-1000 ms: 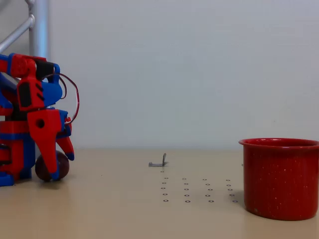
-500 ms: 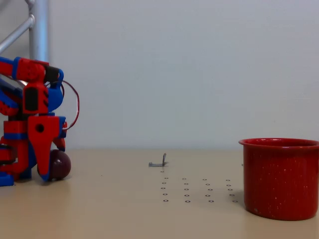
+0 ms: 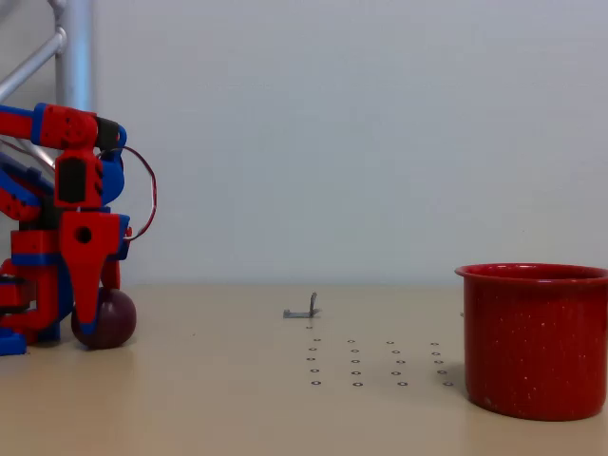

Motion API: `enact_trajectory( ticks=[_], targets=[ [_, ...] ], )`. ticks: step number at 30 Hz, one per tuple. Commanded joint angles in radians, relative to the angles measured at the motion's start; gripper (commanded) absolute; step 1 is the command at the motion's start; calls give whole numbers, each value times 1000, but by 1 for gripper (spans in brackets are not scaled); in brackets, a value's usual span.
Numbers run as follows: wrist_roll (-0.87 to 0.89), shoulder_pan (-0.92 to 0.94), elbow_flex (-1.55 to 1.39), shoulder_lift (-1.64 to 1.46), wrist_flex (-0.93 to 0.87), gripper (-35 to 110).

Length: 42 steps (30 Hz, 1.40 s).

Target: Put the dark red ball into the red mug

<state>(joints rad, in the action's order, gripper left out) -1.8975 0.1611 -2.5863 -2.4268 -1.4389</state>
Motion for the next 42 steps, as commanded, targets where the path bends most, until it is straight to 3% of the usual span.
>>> enact_trajectory(
  ticks=[1, 11, 16, 19, 29, 42],
  targets=[
    [-20, 0, 81, 2, -21, 34],
    [-48, 8, 97, 2, -3, 19],
    [-20, 21, 104, 8, 17, 42],
    [-26, 31, 120, 23, 26, 49],
    [-29, 78, 170, 78, 153, 57],
    [-94, 140, 163, 130, 247, 56]
  ],
)
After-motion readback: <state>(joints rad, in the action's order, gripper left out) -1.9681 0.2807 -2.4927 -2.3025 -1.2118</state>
